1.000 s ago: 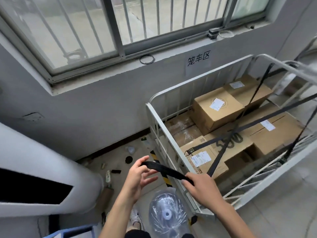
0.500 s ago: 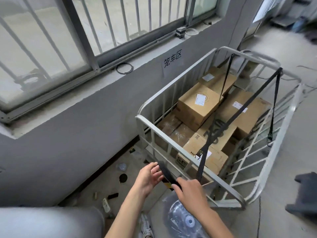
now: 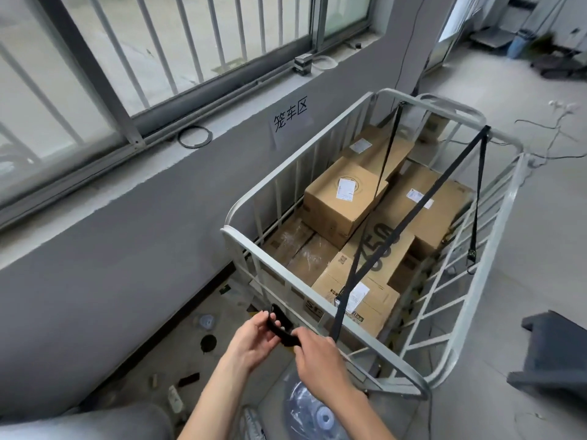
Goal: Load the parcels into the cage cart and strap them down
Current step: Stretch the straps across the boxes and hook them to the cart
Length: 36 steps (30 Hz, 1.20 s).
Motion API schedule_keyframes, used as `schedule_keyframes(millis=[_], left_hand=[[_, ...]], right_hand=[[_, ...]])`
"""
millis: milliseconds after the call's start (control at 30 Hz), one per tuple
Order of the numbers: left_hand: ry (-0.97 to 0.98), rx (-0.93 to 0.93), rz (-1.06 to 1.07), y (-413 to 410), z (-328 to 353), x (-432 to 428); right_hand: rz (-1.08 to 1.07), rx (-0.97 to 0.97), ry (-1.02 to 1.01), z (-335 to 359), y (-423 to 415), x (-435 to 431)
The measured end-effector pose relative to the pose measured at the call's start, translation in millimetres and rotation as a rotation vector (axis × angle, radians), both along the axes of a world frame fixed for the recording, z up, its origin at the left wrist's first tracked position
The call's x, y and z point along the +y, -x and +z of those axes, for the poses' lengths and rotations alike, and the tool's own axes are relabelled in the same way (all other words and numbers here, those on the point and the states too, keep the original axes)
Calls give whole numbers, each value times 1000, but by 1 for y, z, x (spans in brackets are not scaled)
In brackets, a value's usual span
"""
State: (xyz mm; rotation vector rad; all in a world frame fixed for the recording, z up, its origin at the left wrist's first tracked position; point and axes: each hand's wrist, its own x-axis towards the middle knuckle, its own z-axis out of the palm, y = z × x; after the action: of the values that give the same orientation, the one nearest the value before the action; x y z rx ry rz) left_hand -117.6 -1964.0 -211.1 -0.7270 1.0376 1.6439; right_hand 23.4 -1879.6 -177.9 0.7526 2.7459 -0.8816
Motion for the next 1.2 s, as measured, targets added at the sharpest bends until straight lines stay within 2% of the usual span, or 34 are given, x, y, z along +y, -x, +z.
schedule_keyframes(millis=[167,333,533,667,833,933,1100,1200], left_hand=[[102,109,126,12,-14,31],[179,114,155,24,-42,55],[181,71,156,70,-93,85],[178,37,109,111,-132,96],[69,-20,-39,154,-178,115],[72,-4,-89,180,-201,133],[-29,67,-258,203,-218,168],[-101,59,-262,211,-224,180]], right_hand=[[36,38,109,-24,12,29],[38,30,186,-44,32,56],[-21,-8,256,-79,77,77],[-21,-20,290,-99,117,79],[-68,-35,300,-118,160,81],[-92,-7,269,-127,180,93],[-72,83,265,-141,207,100],[-106,122,273,-151,218,104]])
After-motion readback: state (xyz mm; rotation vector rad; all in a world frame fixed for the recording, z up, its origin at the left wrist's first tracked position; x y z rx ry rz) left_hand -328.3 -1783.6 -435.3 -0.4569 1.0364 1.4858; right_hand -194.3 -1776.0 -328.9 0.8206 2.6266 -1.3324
